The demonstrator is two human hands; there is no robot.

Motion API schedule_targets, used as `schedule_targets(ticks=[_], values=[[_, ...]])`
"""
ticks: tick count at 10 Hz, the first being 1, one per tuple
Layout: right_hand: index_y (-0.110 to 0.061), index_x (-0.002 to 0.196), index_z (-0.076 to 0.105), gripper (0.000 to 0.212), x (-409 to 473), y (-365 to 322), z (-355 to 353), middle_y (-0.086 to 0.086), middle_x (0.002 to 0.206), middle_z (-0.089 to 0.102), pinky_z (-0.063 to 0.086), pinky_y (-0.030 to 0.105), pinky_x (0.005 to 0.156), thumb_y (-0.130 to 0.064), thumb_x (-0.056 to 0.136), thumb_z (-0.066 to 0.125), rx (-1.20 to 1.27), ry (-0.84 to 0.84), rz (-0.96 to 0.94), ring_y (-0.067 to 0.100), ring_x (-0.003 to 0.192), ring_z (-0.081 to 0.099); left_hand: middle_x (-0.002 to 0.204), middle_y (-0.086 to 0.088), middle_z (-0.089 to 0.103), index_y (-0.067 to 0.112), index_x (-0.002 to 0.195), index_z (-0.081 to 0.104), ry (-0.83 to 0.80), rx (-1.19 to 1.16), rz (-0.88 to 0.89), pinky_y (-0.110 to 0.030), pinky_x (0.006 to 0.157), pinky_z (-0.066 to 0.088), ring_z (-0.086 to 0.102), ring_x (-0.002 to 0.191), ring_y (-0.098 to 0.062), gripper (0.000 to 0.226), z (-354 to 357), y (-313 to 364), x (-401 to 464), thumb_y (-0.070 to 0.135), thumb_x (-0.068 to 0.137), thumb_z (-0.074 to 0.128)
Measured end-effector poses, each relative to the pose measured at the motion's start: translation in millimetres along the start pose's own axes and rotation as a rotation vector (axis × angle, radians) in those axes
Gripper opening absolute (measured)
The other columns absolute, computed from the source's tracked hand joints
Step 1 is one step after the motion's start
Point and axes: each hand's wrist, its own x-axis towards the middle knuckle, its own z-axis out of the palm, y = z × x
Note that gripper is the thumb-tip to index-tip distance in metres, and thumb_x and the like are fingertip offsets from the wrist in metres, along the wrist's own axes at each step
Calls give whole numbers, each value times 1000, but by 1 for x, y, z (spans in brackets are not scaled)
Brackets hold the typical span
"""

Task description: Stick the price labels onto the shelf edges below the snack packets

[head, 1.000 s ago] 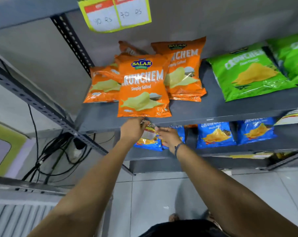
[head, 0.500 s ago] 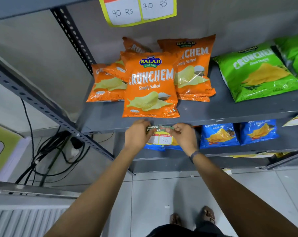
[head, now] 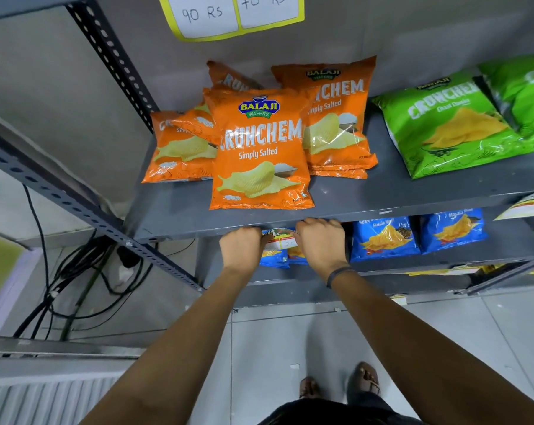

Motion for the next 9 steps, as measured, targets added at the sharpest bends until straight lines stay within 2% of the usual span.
schedule_targets(ticks=[2, 4, 6, 7, 8, 9], values=[[-10, 93, 65, 24, 0, 4, -2, 10, 95, 71, 44, 35, 77, -30, 92, 51, 67, 75, -7, 32, 92, 65, 81, -6, 73, 14, 85, 68, 33, -6, 7, -25, 61, 46, 69, 77, -28, 33, -2, -2, -2, 40, 93, 51], [-10, 82, 65, 21, 1, 7, -15, 10, 86, 70, 44, 35, 71, -27, 87, 55, 106, 118, 34, 31, 83, 63, 74, -7, 73, 17, 84, 69, 148, -71, 58, -21, 53, 32, 67, 70, -29, 36, -13, -2, 2, 45, 93, 49], [-9, 85, 64, 28, 5, 8, -20, 11, 88, 70, 38, 31, 64, -36, 89, 58, 122, 137, 32, 30, 83, 63, 65, -3, 68, 18, 73, 67, 158, -94, 59, -21, 49, 31, 64, 63, -25, 45, -19, 0, 5, 58, 86, 52], [-8, 84, 63, 30, 5, 7, -22, 12, 87, 70, 40, 32, 63, -38, 88, 59, 133, 123, 33, 31, 81, 64, 58, -2, 61, 18, 69, 66, 142, -102, 50, -19, 48, 27, 64, 62, -25, 47, -24, 3, 6, 61, 84, 53], [-9, 82, 65, 32, 6, 10, -26, 12, 84, 71, 41, 30, 60, -41, 86, 61, 129, 96, 51, 31, 78, 65, 53, 1, 49, 17, 60, 58, 102, -86, 6, -20, 49, 30, 62, 59, -25, 55, -33, 4, 8, 68, 78, 53], [-11, 78, 65, 34, 2, 18, -30, 11, 81, 71, 41, 29, 58, -44, 85, 62, 148, 90, 89, 30, 75, 66, 53, 0, 52, 16, 51, 45, 81, -107, -33, -21, 49, 31, 60, 57, -25, 59, -39, 6, 9, 69, 75, 58]])
